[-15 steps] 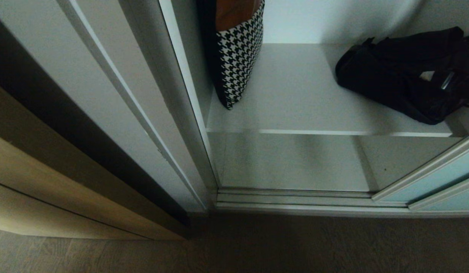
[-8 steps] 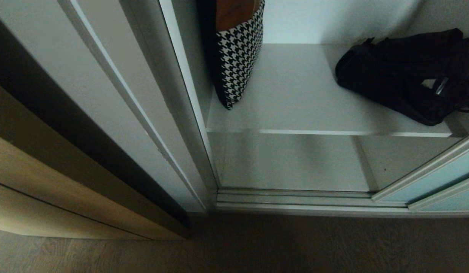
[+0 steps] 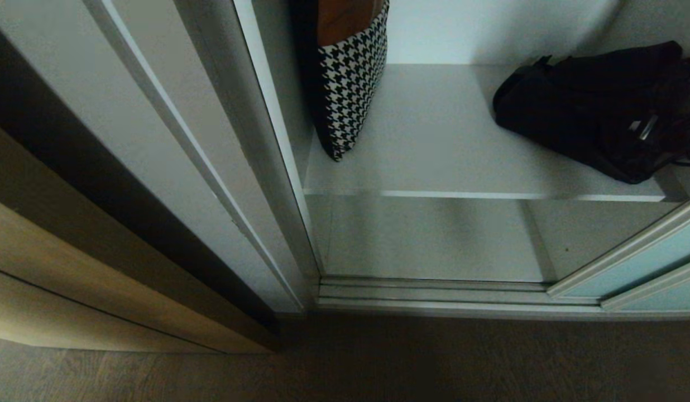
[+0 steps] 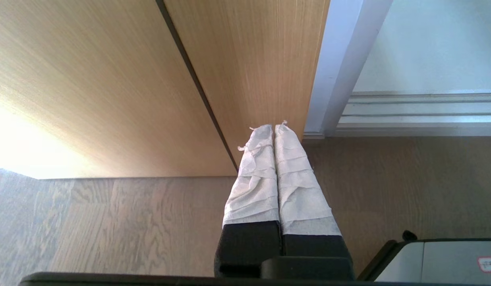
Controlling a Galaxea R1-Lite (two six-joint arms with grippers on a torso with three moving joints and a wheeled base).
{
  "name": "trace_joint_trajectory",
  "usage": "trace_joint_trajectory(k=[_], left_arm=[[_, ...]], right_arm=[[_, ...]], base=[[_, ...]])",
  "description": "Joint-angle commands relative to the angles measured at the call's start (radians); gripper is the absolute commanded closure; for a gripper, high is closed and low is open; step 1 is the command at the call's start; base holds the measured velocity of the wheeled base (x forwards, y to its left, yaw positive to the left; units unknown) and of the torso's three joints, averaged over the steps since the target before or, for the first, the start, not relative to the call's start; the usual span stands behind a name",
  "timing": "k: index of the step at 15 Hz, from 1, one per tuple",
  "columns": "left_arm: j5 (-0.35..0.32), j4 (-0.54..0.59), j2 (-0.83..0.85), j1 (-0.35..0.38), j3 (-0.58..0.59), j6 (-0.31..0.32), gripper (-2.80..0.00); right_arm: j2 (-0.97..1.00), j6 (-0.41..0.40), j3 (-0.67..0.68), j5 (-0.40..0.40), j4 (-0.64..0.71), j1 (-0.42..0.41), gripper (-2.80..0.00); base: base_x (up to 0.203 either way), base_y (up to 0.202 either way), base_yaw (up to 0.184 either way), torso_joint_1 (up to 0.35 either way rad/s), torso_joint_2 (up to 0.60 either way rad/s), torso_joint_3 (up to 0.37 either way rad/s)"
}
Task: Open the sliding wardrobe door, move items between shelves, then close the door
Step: Place the bag on the lower shelf
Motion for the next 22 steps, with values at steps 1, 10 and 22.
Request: trace_joint_trajectory(k=[1, 10, 22], left_arm=[[0.0, 0.001, 0.001, 0.0, 0.0, 0.0, 0.0], [0.0, 0.0, 0.001, 0.0, 0.0, 0.0, 0.0], [0.001, 0.001, 0.001, 0.0, 0.0, 0.0, 0.0]], right_arm=[[-0.079, -0.023, 0.039, 0.009, 0.0, 0.002, 0.0], [-0.457, -0.216, 0.338, 0.009, 0.023, 0.026, 0.0], [-0.882, -0.378, 0.578, -0.021, 0.249, 0.073, 0.0]], base=[[0.0, 0.0, 0.0, 0.0, 0.0, 0.0], [0.0, 0.0, 0.0, 0.0, 0.0, 0.0], [0.0, 0.0, 0.0, 0.0, 0.0, 0.0]])
